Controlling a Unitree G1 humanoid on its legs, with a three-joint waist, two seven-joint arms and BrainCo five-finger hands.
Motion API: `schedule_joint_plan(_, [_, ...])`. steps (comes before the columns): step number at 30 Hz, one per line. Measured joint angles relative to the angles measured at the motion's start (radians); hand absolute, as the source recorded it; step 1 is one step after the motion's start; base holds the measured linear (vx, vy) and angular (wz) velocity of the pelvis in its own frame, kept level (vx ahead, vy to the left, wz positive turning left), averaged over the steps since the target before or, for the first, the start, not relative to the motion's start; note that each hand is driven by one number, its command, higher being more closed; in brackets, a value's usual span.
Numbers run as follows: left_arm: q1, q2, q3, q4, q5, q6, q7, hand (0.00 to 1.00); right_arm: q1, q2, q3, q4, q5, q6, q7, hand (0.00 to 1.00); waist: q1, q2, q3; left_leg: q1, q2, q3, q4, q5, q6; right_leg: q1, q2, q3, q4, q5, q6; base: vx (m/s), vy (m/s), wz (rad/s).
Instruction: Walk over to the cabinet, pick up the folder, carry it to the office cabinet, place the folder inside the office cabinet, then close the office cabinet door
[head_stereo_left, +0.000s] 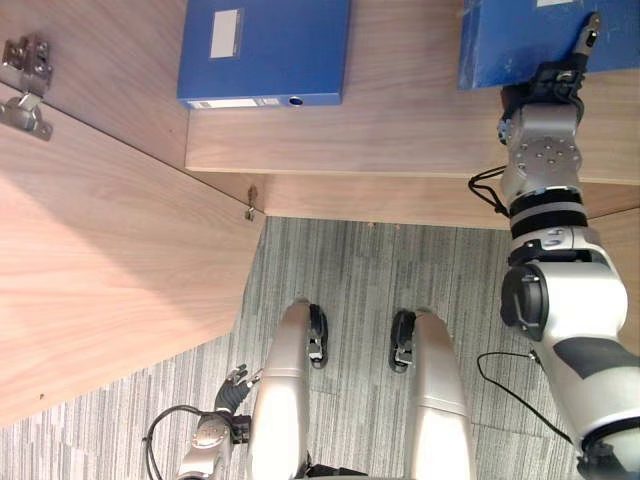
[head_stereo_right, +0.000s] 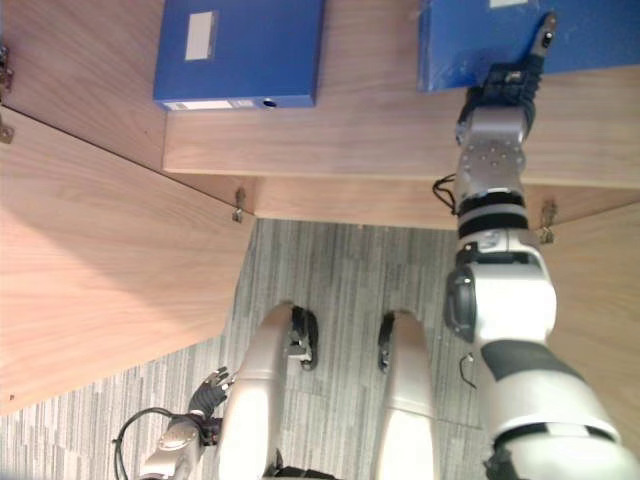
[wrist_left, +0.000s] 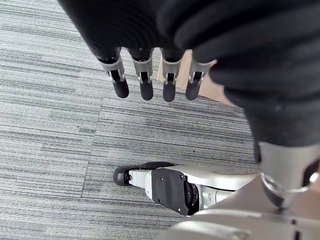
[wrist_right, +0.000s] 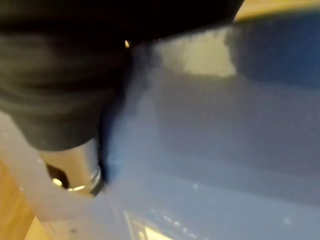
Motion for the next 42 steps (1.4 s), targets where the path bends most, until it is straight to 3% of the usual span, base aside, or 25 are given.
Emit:
schedule_joint_plan(10, [0.0,-0.001,0.005,-0.004,0.001,0.0,0.021,0.0,-0.004,-0.014,0.001,0.0,-0.017,-0.022,0.009,0.0,-0.003,0.0,0.0,-0.016,-0.005,-0.001,0.004,0.005,-0.002,-0.017,-0.005,0.001,0.012,-0.003,-0.001,0.01,0.057,0.02])
schedule_joint_plan(15, [0.0,-0.001,0.009,-0.006,0.001,-0.001,0.023,0.0,-0.004,-0.016,0.071,0.0,-0.132,0.0,0.031,0.0,-0.007,-0.001,0.0,-0.017,-0.005,-0.003,0.005,0.008,-0.007,-0.019,-0.005,-0.001,0.013,-0.004,0.0,0.01,0.06,0.0])
schedule_joint_plan(21, [0.0,0.001,0.014,-0.006,0.002,-0.005,0.023,0.0,0.001,-0.067,0.235,0.032,-0.363,0.092,0.101,0.0,-0.021,-0.001,0.001,-0.018,-0.005,-0.004,0.006,0.009,-0.008,-0.018,-0.005,-0.003,0.012,-0.004,0.0,0.01,0.073,0.0])
schedule_joint_plan(24, [0.0,0.007,0.009,-0.006,0.002,-0.011,0.02,0.0,0.008,-0.112,0.348,0.068,-0.629,0.165,0.149,0.0,-0.029,-0.003,0.002,-0.019,-0.005,-0.004,0.003,0.009,-0.008,-0.018,-0.005,-0.004,0.009,-0.004,0.0,0.02,0.08,0.0])
schedule_joint_plan(25, [0.0,0.013,0.005,-0.006,0.005,-0.014,0.018,0.0,0.022,-0.138,0.398,0.078,-0.815,0.2,0.18,0.0,-0.033,-0.004,0.003,-0.019,-0.005,-0.004,0.0,0.009,-0.008,-0.018,-0.005,-0.004,0.006,-0.004,0.0,0.03,0.095,0.0])
schedule_joint_plan(27, [0.0,0.018,0.003,-0.005,0.01,-0.02,0.016,0.0,0.028,-0.172,0.434,0.079,-0.944,0.22,0.205,0.0,-0.037,-0.004,0.005,-0.019,-0.005,-0.002,-0.005,0.009,-0.008,-0.019,-0.005,-0.003,0.002,-0.004,0.0,0.02,0.065,0.0])
schedule_joint_plan(30, [0.0,0.034,0.001,-0.006,0.011,-0.028,0.002,0.0,0.028,-0.213,0.441,0.079,-1.058,0.23,0.219,0.0,-0.04,-0.005,0.009,-0.019,-0.007,0.002,-0.019,0.014,-0.008,-0.022,-0.008,-0.002,-0.009,-0.003,0.001,0.03,0.075,0.02])
schedule_joint_plan(32, [0.001,0.041,0.001,-0.006,0.011,-0.033,-0.01,0.0,0.026,-0.236,0.451,0.07,-1.221,0.222,0.237,0.0,-0.041,-0.005,0.013,-0.019,-0.007,0.009,-0.034,0.016,-0.009,-0.028,-0.008,0.003,-0.016,-0.003,0.001,0.04,0.079,-0.01])
schedule_joint_plan(35, [0.002,0.041,0.004,-0.006,0.019,-0.038,-0.026,0.0,0.02,-0.254,0.475,0.048,-1.374,0.207,0.259,0.0,-0.045,-0.009,0.018,-0.019,-0.004,0.014,-0.046,0.016,-0.009,-0.034,-0.005,0.004,-0.022,-0.003,0.001,0.04,0.066,-0.03])
schedule_joint_plan(42, [0.004,0.046,0.028,-0.006,0.045,-0.04,-0.048,0.0,0.025,-0.255,0.492,0.036,-1.507,0.173,0.374,0.0,-0.046,-0.015,0.024,0.018,0.019,0.033,-0.077,0.018,-0.013,-0.012,0.008,0.001,-0.053,0.008,0.015,0.02,0.068,-0.11])
